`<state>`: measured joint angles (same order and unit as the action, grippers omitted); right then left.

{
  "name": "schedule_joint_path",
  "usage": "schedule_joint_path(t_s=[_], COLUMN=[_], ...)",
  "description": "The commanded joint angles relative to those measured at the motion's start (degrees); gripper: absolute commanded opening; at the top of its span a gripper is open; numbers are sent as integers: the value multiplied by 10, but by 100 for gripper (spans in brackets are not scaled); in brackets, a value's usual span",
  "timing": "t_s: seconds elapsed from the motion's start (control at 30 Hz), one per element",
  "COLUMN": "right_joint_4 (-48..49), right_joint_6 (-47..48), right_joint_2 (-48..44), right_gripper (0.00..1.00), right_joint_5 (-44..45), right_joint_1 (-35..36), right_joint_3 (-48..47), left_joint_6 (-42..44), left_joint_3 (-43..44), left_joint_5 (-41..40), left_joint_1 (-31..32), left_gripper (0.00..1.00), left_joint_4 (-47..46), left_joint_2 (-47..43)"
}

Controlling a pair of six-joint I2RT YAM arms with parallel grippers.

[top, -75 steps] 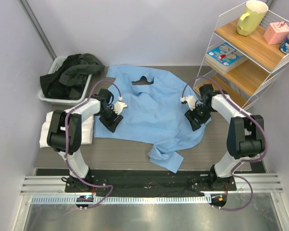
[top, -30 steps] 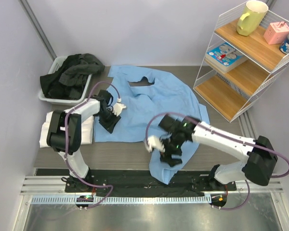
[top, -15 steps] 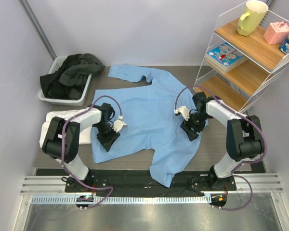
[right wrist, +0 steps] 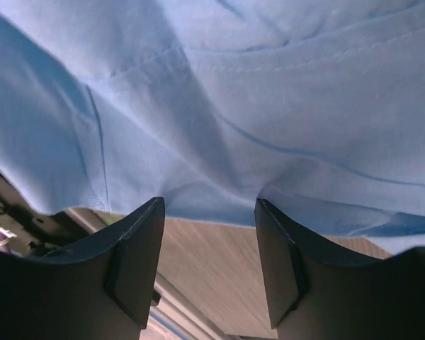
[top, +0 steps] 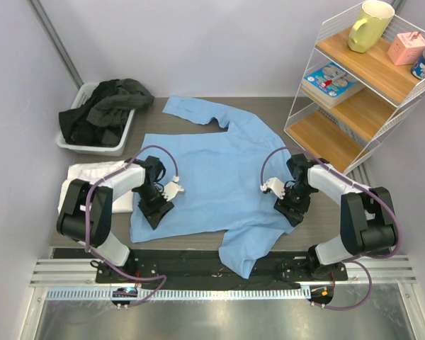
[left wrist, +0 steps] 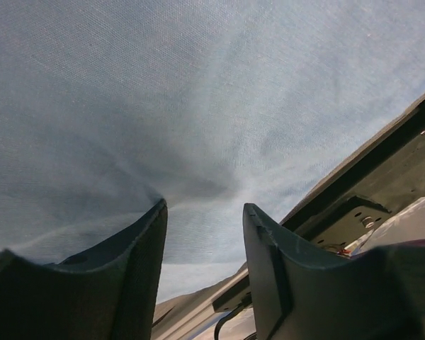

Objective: Fold and stack the long sleeve shirts
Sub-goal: Flatten the shirt out

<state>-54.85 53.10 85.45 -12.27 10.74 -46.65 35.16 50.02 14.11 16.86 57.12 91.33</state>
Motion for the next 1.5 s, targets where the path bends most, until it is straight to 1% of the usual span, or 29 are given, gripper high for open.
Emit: schedule_joint_path(t_s=[0.0, 0.03, 0.13, 0.27, 0.3, 0.4, 0.47, 0.53, 0.6, 0.63, 0.7, 0.77, 0.83, 0.87, 0.93, 1.0, 1.07, 1.13, 1.17, 1.2, 1.23, 1.27, 1.3, 1.33, 1.37, 1.4, 1.43, 1.47], right_joint_4=[-56, -59, -63, -18, -2, 14, 11, 15, 46, 58, 85, 107, 127, 142, 151, 161, 168, 159, 140, 128, 112, 77, 58, 28, 20, 12, 6, 7], right_joint_6=[10, -6, -42, -71, -77, -90, -92, -95, -107, -113, -120, -119, -120, -121, -127, -134, -145, -151, -150, -148, -142, -136, -133, -130, -129, -130, -133, -142], right_joint_2=[-34, -31, -4, 47, 69, 94, 96, 75, 70, 74, 105, 144, 162, 180, 202, 226, 236, 231, 221, 209, 173, 155, 114, 97, 78, 63, 40, 32], right_gripper=[60, 62, 64, 64, 64, 64, 64, 64, 63, 62, 61, 61, 61, 60, 61, 62, 63, 66, 66, 67, 67, 68, 68, 68, 67, 66, 65, 63], right_joint_5=[-12, -41, -79, -78, -79, -84, -92, -100, -85, -79, -52, -36, -16, -9, 7, 11, 23, 15, 9, 2, -9, -39, -56, -79, -86, -90, -94, -100], right_joint_1=[-5, -5, -1, 1, 2, 2, 2, 5, 10, 16, 14, 7, -1, -8, -14, -23, -26, -27, -26, -26, -27, -26, -22, -18, -11, 12, 23, 38], right_joint_3=[-63, -81, -136, -182, -188, -197, -195, -183, -158, -152, -149, -150, -150, -157, -173, -205, -236, -258, -272, -274, -274, -272, -267, -251, -239, -227, -199, -186], left_joint_6=[13, 9, -10, -47, -66, -85, -85, -94, -105, -117, -131, -134, -135, -135, -136, -138, -141, -150, -152, -149, -149, -147, -143, -140, -137, -135, -132, -129], left_joint_3=[32, 39, 66, 106, 116, 146, 150, 139, 120, 119, 132, 150, 177, 185, 215, 240, 282, 314, 315, 314, 306, 286, 272, 251, 240, 229, 220, 198], left_joint_5=[18, 25, 36, 40, 41, 54, 83, 95, 65, 54, 34, 4, -7, -11, -16, -29, -35, -15, -8, -3, 4, 7, 7, 12, 14, 14, 14, 13], left_joint_1=[-3, -3, -3, -3, -3, -3, -2, 17, 52, 57, 54, 48, 41, 39, 34, 31, 26, 15, 12, 14, 15, 15, 15, 15, 15, 15, 14, 15], left_gripper=[52, 54, 58, 60, 60, 61, 61, 61, 62, 62, 61, 60, 60, 60, 60, 60, 60, 60, 60, 61, 61, 62, 63, 63, 63, 63, 63, 63], left_joint_4=[-26, -29, -46, -82, -88, -95, -92, -101, -130, -140, -156, -156, -160, -162, -166, -169, -165, -147, -142, -137, -134, -130, -128, -119, -113, -111, -110, -110], left_joint_2=[-21, -25, -25, -3, 14, 48, 44, 24, 22, 37, 63, 117, 150, 175, 193, 220, 236, 247, 243, 219, 201, 180, 144, 127, 113, 92, 84, 78])
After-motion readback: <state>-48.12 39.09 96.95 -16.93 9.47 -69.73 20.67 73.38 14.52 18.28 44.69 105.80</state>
